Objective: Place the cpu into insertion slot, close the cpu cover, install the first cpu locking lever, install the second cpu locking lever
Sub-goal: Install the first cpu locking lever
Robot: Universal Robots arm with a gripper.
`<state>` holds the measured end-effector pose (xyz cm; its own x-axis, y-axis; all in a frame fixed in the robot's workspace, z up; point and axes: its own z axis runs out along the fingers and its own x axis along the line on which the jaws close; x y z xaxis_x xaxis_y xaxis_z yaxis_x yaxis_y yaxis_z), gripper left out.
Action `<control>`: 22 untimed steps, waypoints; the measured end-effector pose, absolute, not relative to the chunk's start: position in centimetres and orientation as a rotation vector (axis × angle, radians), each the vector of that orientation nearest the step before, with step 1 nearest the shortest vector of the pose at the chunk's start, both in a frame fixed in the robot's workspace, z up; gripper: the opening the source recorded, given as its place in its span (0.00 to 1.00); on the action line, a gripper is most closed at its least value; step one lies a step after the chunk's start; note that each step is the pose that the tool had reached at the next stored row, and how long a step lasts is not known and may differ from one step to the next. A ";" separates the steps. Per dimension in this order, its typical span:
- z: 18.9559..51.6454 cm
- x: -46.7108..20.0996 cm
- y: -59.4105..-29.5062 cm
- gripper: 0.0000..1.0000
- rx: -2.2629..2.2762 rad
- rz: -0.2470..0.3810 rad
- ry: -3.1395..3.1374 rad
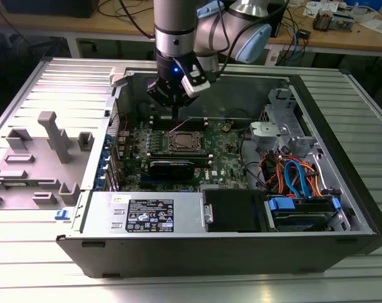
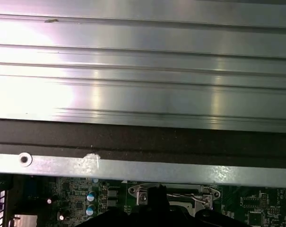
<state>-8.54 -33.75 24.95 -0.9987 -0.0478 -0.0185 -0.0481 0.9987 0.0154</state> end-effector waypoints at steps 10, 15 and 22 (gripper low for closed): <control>24.3 -7.9 -33.6 0.11 -0.075 0.012 3.123; 24.2 -7.9 -33.6 0.11 -0.075 -0.014 3.123; 24.1 -7.9 -33.8 0.11 -0.065 -0.014 3.124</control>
<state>-7.85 -33.75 24.13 -0.9990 -0.0418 -0.0171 -0.0416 0.9991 -0.0096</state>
